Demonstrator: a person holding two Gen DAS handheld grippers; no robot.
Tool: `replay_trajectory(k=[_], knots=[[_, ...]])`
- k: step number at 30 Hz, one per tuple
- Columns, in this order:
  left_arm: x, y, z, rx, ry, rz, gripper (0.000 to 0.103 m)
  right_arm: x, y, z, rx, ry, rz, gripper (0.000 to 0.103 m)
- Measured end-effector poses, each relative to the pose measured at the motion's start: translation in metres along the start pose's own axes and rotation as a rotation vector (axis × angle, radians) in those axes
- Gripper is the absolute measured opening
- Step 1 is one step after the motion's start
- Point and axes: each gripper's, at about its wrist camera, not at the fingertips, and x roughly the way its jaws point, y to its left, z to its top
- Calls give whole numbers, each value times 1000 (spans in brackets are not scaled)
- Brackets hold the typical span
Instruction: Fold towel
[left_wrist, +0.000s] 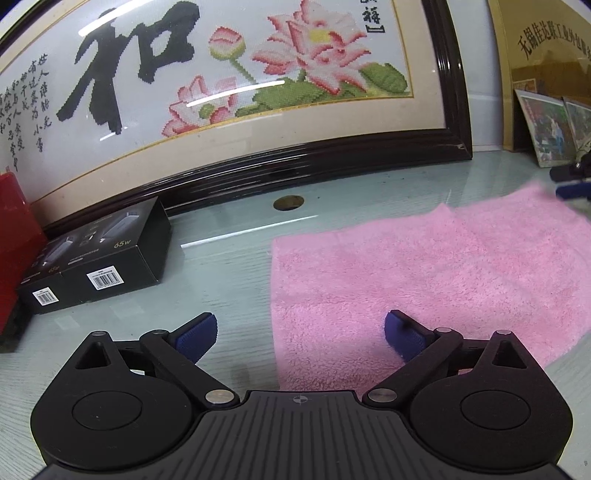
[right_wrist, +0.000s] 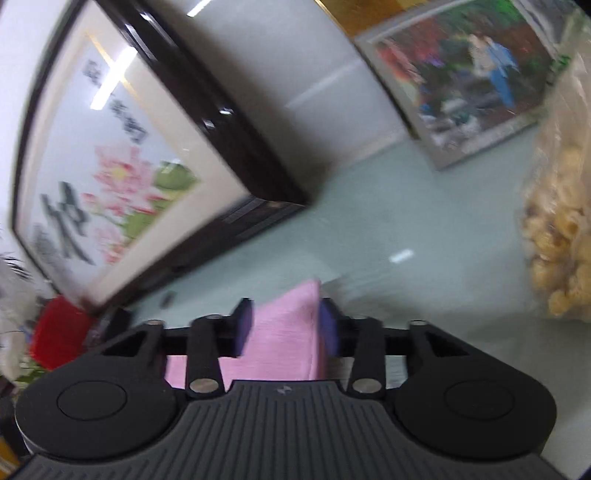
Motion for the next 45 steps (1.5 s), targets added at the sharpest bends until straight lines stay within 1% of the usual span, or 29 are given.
replay_trajectory(k=[1,3,5,6,7,8,9,10,11,12,13,15,16,17,20,21,22,24,26,27,28,30,35,38,40,42,45], knots=[[0,0,0,0,2,2,99,-5,2,-1,-16,-24,9,47],[-1,0,0,-1,5,8,99,-19,6,-1,-25,-69,87,48],[-3,0,-1,4,2,25,99,-33,10,-1,-34,-114,165,53],[-4,-1,-1,8,0,31,99,-36,13,-2,-38,-119,198,61],[-4,-1,-1,14,-2,39,99,-33,15,-4,-40,-94,241,64],[-4,-2,-1,22,-4,47,99,-29,18,-6,-38,-61,279,64],[-4,-2,-1,26,-3,51,99,-23,19,-9,-27,-22,287,64],[-4,-2,-2,28,-3,52,99,-15,19,-12,-24,23,266,64],[-4,-2,-2,29,-2,54,99,-7,19,-16,-30,63,225,64],[-5,-1,-2,27,1,59,99,1,19,-20,-37,102,184,62],[-5,1,-2,23,3,63,99,3,20,-21,-46,120,162,62],[-6,5,-1,8,1,71,99,-6,25,-22,-66,97,161,65],[-7,8,0,-7,-4,74,99,-14,29,-23,-92,71,181,65],[-9,11,0,-19,-10,71,99,-21,34,-25,-117,46,201,68],[-20,24,1,-78,-44,0,99,-38,46,-34,-165,25,294,78],[-22,27,1,-89,-48,-25,99,-39,50,-37,-189,41,312,79],[-24,30,0,-100,-47,-75,99,-38,55,-41,-215,68,324,80],[-24,32,-3,-105,-27,-149,99,-32,58,-48,-219,127,333,82],[-21,31,-8,-96,4,-178,99,-23,54,-55,-181,210,307,82],[-18,30,-10,-85,22,-177,99,-18,52,-59,-170,236,290,81],[-16,29,-12,-74,38,-171,99,-17,52,-61,-177,239,276,80],[-9,27,-18,-39,71,-158,102,-22,51,-62,-207,223,248,79],[-12,33,-23,-33,88,-181,103,-28,55,-67,-279,207,199,78],[-19,32,-27,6,72,-158,103,-28,59,-69,-316,202,174,76],[-22,33,-28,12,65,-147,103,-29,61,-71,-343,198,154,72],[-24,36,-29,2,61,-144,103,-29,64,-73,-378,194,133,72],[-25,46,-31,-31,53,-91,103,-29,69,-77,-425,189,110,72]])
